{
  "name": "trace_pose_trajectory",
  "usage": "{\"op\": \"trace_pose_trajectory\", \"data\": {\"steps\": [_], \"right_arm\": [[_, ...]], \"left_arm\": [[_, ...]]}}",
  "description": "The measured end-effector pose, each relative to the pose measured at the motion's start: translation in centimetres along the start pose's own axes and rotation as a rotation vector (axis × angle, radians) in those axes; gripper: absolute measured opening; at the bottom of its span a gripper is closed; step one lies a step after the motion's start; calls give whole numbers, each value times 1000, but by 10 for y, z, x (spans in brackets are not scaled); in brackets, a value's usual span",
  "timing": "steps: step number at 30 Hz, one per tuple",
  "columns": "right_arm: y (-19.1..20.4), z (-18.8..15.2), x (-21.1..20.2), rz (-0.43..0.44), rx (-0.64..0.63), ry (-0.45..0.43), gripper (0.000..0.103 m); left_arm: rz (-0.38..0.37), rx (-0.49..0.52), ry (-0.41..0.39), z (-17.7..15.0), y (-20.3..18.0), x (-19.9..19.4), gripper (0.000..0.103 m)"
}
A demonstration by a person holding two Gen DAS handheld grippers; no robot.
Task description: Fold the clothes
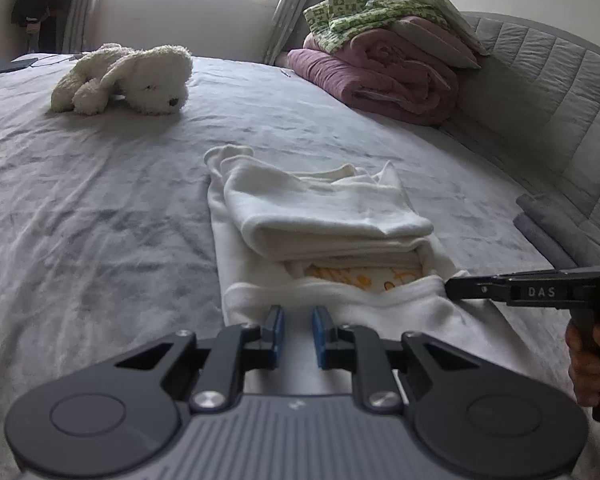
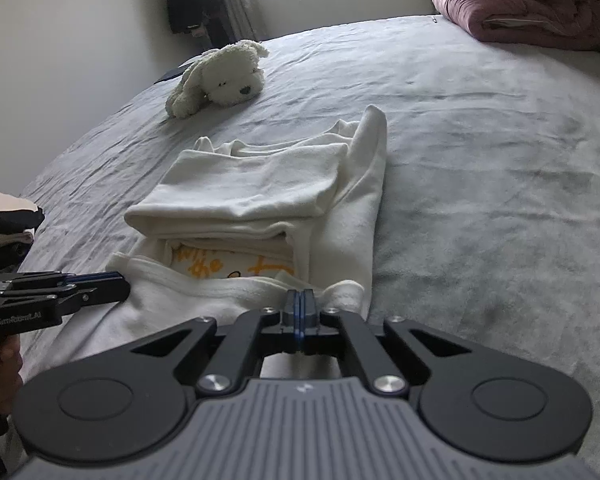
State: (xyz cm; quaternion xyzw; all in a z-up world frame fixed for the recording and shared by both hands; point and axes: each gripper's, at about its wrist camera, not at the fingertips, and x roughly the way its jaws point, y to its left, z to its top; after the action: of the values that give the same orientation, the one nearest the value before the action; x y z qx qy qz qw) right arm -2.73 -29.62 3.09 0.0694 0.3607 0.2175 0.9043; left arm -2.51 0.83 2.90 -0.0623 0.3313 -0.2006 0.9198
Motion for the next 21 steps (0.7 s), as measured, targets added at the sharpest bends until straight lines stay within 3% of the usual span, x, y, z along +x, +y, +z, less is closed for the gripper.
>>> {"op": "trace_pose_trajectory", "data": {"steps": [1,2,6,21], "right_arm": [[2,0,-3,5,-4,-23,11],[4,1,-3,2,-17,-33,14],[3,0,2,-26,-30,-15,0],[-7,-1,1,-23,2,-17,0]], "left_arm": [[5,9,-2,0,-1,2,16],[8,14,-2,0,-2,3,16],[8,21,-1,1,-1,7,16],[-9,45,-11,1,7,-4,16]]}}
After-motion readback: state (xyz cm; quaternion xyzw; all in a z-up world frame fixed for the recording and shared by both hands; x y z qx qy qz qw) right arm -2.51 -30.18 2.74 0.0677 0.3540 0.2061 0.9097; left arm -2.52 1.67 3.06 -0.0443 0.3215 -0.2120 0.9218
